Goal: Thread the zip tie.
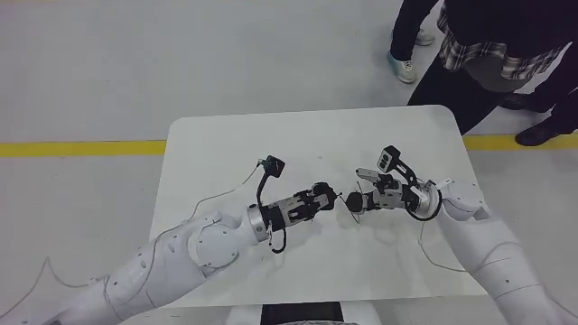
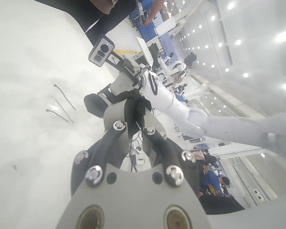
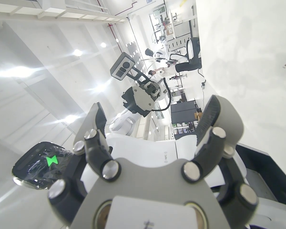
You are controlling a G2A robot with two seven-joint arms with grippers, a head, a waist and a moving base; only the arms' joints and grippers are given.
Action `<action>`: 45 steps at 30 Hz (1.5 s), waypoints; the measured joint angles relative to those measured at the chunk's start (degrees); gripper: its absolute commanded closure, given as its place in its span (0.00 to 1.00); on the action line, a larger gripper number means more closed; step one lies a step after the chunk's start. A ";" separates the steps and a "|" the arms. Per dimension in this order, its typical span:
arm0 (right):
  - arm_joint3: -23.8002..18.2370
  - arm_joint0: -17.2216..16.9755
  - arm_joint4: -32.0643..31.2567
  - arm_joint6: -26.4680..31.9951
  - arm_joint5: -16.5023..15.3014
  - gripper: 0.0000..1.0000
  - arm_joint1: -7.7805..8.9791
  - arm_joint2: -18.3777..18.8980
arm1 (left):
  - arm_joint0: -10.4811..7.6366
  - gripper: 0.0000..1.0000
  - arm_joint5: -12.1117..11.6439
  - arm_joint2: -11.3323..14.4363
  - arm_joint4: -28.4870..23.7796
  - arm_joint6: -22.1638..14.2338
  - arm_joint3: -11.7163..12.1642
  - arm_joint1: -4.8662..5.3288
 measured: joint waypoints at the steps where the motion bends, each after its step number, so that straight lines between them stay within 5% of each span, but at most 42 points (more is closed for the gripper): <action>1: 0.00 0.00 0.00 0.00 0.00 0.00 0.00 0.00 | 0.12 1.00 0.00 -0.04 -0.21 0.08 0.07 -0.03; 6: 0.00 0.00 0.00 0.00 0.00 0.00 0.00 0.00 | 2.44 1.00 0.00 -1.35 -2.72 0.02 0.84 0.01; 13: 0.00 0.00 0.00 0.00 0.00 0.00 0.00 0.00 | 6.68 1.00 0.00 -5.61 -7.56 -6.56 -0.75 0.72; 18: 0.00 0.00 0.00 0.00 0.00 0.00 0.00 0.00 | 10.84 1.00 0.00 -11.20 -14.10 -12.76 -1.77 0.22; 25: 0.00 0.00 0.00 0.00 0.00 0.00 0.00 0.00 | 17.74 1.00 0.00 -22.08 -19.52 -24.61 -0.50 -2.46; 29: 0.00 0.00 0.00 0.00 0.00 0.00 0.00 0.00 | 21.21 1.00 0.00 -28.05 -20.75 -32.37 1.35 -5.15; 35: 0.00 0.00 0.00 0.00 0.00 0.00 0.00 0.00 | 24.03 1.00 0.00 -34.87 -21.73 -42.17 4.08 -9.73; 45: -1.24 -0.14 -2.80 -2.47 -0.86 0.00 0.16 0.17 | 24.13 1.00 0.00 -35.19 -21.54 -42.81 4.25 -10.00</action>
